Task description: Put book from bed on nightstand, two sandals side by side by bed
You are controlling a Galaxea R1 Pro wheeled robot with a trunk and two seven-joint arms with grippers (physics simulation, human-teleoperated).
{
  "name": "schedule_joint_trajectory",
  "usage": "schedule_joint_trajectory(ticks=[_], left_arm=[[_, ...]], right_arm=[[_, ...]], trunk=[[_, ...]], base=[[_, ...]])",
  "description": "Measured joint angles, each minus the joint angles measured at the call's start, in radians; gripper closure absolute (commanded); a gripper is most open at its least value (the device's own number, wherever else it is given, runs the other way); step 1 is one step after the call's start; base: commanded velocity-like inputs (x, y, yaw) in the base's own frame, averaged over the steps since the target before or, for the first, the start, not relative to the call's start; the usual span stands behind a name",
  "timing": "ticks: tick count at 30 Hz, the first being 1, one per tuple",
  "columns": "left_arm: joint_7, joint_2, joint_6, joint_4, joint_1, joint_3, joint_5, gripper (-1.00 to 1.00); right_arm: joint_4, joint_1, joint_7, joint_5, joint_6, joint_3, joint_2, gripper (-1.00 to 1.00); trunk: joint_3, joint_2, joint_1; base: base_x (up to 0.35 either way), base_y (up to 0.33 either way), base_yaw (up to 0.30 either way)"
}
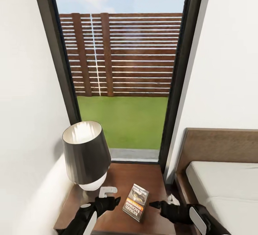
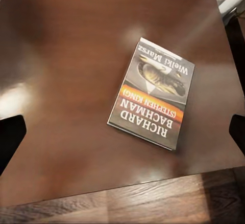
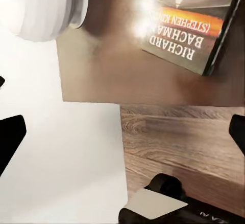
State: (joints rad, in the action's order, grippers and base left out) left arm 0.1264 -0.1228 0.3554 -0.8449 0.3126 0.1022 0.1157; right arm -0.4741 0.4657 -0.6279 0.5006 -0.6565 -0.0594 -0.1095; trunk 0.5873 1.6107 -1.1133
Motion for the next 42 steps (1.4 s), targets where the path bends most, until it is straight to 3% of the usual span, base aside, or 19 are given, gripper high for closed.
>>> schedule_joint_trajectory(ticks=[2, 3, 4, 6, 7, 14, 21, 24, 29, 36, 40, 42], left_arm=[[0.0, 0.0, -0.017, 0.014, 0.0, 0.0, 0.001, -1.0], [-0.001, 0.0, -0.029, 0.034, 0.0, 0.0, 0.001, -1.0], [0.0, 0.0, -0.036, 0.057, 0.0, -0.001, 0.001, -1.0], [-0.001, 0.0, -0.057, 0.096, 0.0, -0.002, 0.001, -1.0], [-0.003, 0.0, -0.103, 0.135, 0.0, -0.002, 0.001, -1.0], [-0.021, 0.007, -0.184, 0.266, 0.0, -0.004, 0.001, -1.0], [-0.03, 0.024, -0.295, 0.398, 0.0, -0.007, 0.001, -1.0], [-0.031, 0.045, -0.342, 0.489, 0.0, -0.009, 0.001, -1.0], [-0.031, 0.069, -0.401, 0.602, -0.003, -0.011, 0.003, -1.0], [-0.033, 0.102, -0.529, 0.727, -0.013, -0.009, 0.007, -1.0], [-0.034, 0.12, -0.564, 0.803, -0.016, -0.007, 0.009, -1.0], [-0.035, 0.132, -0.573, 0.821, -0.049, -0.007, 0.01, -1.0]], right_arm=[[0.014, -0.001, 0.036, -0.073, 0.05, 0.001, -0.002, -1.0], [0.04, -0.001, 0.104, -0.121, 0.127, 0.001, -0.003, -1.0], [0.063, -0.001, 0.148, -0.133, 0.176, 0.001, -0.003, -1.0], [0.108, -0.001, 0.213, -0.144, 0.255, 0.0, -0.002, -1.0], [0.175, -0.002, 0.28, -0.151, 0.356, -0.001, -0.001, -1.0], [0.374, -0.001, 0.342, -0.155, 0.525, 0.0, -0.003, -1.0], [0.485, -0.002, 0.349, -0.155, 0.604, 0.001, -0.004, -1.0], [0.537, -0.004, 0.35, -0.155, 0.622, 0.0, -0.003, -1.0], [0.551, -0.01, 0.351, -0.155, 0.627, 0.001, -0.002, -1.0], [0.553, -0.085, 0.351, -0.156, 0.629, 0.001, -0.001, -1.0], [0.553, -0.122, 0.351, -0.156, 0.629, 0.001, -0.001, -1.0], [0.554, -0.157, 0.35, -0.156, 0.629, 0.0, 0.0, -1.0]], trunk=[[-0.006, -0.014, 0.008], [-0.009, -0.021, 0.011], [-0.012, -0.028, 0.015], [-0.019, -0.042, 0.023], [-0.022, -0.049, 0.027], [-0.044, -0.098, 0.054], [-0.066, -0.147, 0.08], [-0.075, -0.168, 0.092], [-0.091, -0.203, 0.111], [-0.113, -0.252, 0.138], [-0.125, -0.28, 0.153], [-0.131, -0.294, 0.161]], base=[[0.0, 0.0, 0.0], [0.0, 0.0, 0.0], [0.0, 0.0, 0.0], [0.0, 0.0, 0.0], [0.0, 0.0, 0.0], [0.0, 0.0, 0.0], [0.0, 0.0, 0.0], [0.0, 0.0, 0.0], [0.0, 0.0, 0.0], [0.0, 0.0, 0.0], [0.0, 0.0, 0.0], [0.0, 0.0, 0.0]])
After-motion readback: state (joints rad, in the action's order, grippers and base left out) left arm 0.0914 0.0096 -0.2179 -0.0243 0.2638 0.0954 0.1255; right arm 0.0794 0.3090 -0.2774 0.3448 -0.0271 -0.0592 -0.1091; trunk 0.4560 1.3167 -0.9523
